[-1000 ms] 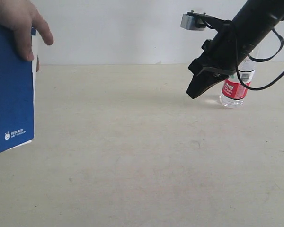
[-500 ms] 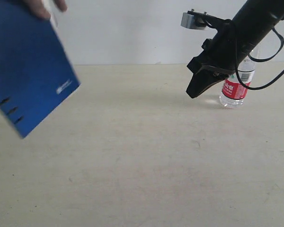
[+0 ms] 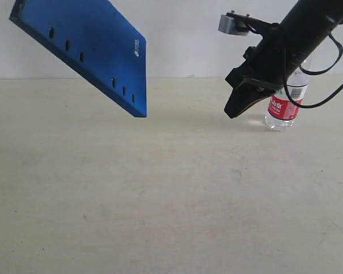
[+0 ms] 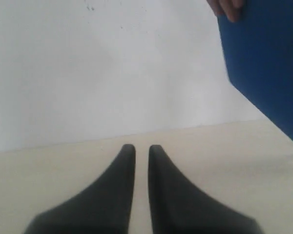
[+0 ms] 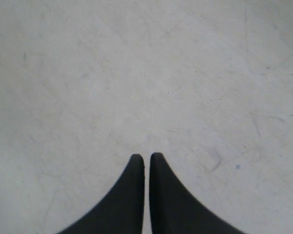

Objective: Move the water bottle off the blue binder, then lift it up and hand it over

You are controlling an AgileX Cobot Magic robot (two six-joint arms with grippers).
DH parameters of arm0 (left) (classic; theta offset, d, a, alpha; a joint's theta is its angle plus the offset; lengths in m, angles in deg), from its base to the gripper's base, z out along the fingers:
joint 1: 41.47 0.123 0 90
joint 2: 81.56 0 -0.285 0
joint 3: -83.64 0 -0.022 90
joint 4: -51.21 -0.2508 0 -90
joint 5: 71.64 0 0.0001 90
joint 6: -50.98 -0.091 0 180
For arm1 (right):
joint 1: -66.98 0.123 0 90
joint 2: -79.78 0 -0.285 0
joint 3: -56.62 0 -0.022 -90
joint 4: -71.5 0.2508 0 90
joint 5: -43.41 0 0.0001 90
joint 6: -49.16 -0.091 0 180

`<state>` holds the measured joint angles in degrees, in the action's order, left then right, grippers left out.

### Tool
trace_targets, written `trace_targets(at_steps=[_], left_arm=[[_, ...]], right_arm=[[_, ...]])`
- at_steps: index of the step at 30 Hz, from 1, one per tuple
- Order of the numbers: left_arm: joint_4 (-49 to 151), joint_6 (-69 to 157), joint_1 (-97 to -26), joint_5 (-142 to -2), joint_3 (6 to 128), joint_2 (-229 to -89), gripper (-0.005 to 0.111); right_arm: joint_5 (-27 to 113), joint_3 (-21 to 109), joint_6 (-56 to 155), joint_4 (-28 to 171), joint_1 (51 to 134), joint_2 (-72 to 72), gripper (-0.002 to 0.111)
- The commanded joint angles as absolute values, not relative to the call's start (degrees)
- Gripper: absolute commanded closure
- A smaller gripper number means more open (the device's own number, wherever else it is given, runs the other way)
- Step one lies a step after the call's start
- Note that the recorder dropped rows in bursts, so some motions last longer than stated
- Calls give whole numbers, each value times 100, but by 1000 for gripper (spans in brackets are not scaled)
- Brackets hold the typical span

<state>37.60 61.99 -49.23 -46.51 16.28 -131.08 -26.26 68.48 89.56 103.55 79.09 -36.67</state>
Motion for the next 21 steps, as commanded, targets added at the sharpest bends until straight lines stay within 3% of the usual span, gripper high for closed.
trace_targets(at_steps=[1,4,6,12,17,21], left_arm=[[6891,3214,-4667,-3054,2019,-14084,100],[7477,1526,-4667,-2893,2475,-14036,100],[7333,821,-4668,-3724,2771,-13625,100],[7328,778,-4668,-8618,3406,-11361,100],[7292,2116,-4668,-10657,3436,-9528,100],[7246,4964,-4668,-10680,3278,-8934,100]], right_arm=[[-2656,6871,8947,10634,7898,-3555,108],[-2656,6871,9054,10610,7898,-3372,108],[-2656,6871,9208,10551,7898,-3205,108],[-2656,6871,9472,10514,7898,-2629,108],[-2656,6871,9348,10514,7898,-2287,108],[-2656,6588,9462,10712,7898,-1924,108]])
